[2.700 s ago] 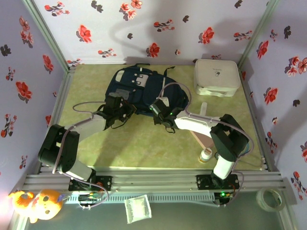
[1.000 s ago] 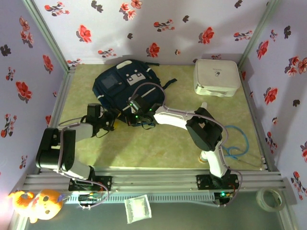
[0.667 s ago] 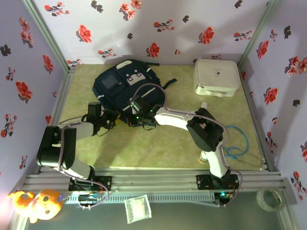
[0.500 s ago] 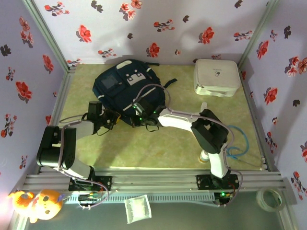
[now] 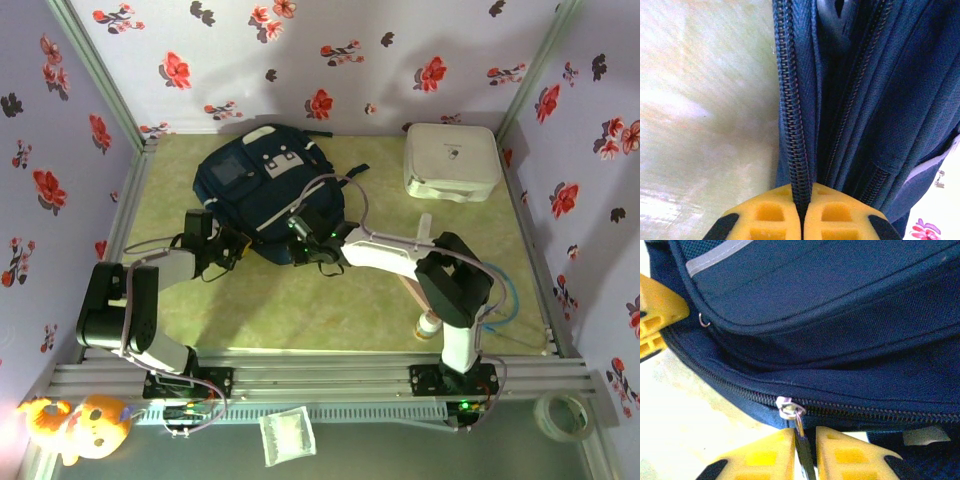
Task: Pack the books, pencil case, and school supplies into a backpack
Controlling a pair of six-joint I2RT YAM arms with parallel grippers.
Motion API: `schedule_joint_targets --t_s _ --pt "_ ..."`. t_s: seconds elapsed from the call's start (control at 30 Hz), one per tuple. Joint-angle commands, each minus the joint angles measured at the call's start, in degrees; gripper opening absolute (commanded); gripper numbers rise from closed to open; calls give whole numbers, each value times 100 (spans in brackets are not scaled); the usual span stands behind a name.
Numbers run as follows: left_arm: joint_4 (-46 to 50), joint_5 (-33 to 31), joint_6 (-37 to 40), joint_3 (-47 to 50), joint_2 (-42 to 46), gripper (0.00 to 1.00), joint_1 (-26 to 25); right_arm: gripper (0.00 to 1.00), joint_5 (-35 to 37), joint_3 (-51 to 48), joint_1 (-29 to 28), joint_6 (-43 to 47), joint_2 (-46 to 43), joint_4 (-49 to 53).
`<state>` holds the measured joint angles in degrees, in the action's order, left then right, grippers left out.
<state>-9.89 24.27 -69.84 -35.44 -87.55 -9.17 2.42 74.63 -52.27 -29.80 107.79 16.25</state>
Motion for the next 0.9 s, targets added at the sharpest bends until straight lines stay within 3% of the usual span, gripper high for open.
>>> schedule_joint_targets --t_s 0.0,0.17,0.33,0.7,0.87 --pt "-40 -3 190 -173 84 0 31 22 244 324 -30 98 286 314" --pt "14 6 217 -182 117 0 31 23 267 416 -46 97 366 283" --pt "22 6 226 -182 121 0 37 12 425 357 -41 62 274 283" --pt "312 -162 490 -200 168 0 113 6 2021 -646 124 -401 -608 459" --pt "511 -186 649 -305 195 0 100 4 2055 -689 446 -488 -633 721"
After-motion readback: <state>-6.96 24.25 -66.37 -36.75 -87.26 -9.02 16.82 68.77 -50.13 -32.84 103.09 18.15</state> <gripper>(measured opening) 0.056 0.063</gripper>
